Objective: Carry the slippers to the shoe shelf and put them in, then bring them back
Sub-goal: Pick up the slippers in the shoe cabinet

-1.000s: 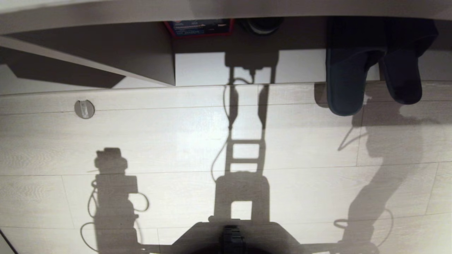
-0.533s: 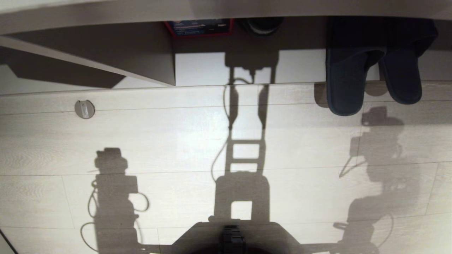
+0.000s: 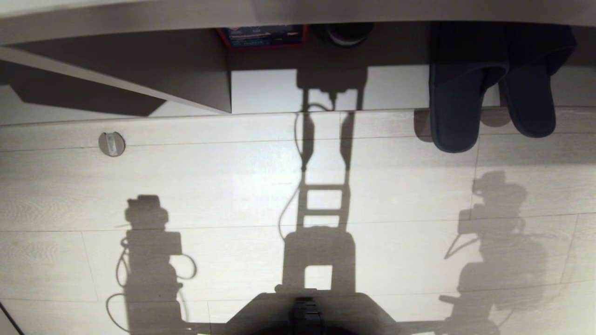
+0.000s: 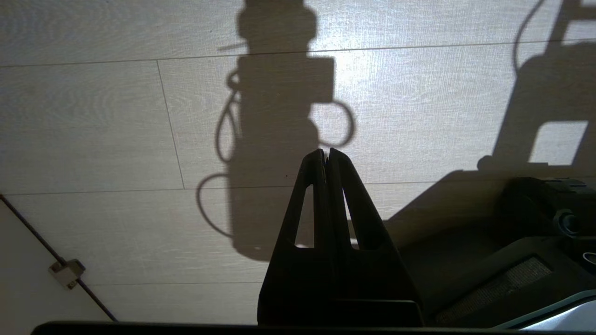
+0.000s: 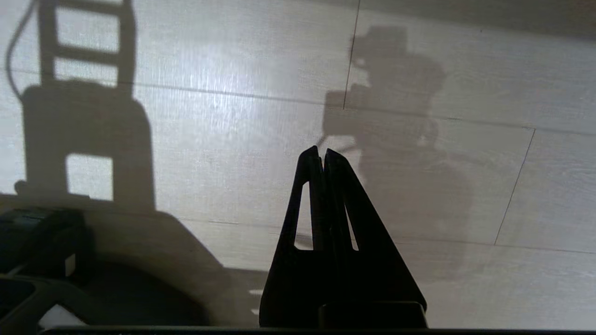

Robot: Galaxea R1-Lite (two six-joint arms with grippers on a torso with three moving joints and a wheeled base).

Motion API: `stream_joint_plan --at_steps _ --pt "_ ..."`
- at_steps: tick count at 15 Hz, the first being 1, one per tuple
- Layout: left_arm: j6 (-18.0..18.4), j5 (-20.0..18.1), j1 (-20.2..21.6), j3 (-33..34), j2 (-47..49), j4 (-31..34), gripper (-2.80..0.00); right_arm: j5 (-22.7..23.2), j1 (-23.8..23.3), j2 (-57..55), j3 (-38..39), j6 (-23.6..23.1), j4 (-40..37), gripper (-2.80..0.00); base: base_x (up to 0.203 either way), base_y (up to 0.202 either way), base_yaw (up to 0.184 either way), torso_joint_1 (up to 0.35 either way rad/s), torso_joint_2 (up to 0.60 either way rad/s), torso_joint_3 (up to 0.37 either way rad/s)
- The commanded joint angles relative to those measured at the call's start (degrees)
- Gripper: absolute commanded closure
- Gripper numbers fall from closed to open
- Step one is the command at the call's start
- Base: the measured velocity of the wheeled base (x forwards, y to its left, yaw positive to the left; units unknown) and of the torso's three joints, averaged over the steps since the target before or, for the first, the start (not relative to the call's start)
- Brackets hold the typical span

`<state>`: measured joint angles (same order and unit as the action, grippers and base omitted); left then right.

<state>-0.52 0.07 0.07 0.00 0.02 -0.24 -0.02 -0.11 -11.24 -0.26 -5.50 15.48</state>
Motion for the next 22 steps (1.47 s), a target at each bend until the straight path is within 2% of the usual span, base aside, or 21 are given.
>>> stream_joint_plan --at_steps 1,6,18,22 --pt "0.0 0.0 0.0 0.0 0.0 0.0 0.0 0.1 0.2 3.2 0.2 -0.1 -2.4 0.0 0.0 0.0 0.0 0.0 0.0 0.0" --pt "0.0 0.0 0.0 0.0 0.0 0.0 0.0 1.3 0.4 11.2 0.3 1.2 -16.0 0.0 0.0 0.0 0.0 0.0 0.0 0.0" --pt "0.0 0.0 0.0 0.0 0.0 0.0 0.0 0.6 0.4 10.9 0.3 4.0 -15.5 0.0 0.0 0.0 0.0 0.0 0.0 0.0" --pt "0.0 0.0 0.0 0.0 0.0 0.0 0.0 0.3 0.4 5.1 0.0 3.7 -4.4 0.0 0.0 0.0 0.0 0.0 0.0 0.0"
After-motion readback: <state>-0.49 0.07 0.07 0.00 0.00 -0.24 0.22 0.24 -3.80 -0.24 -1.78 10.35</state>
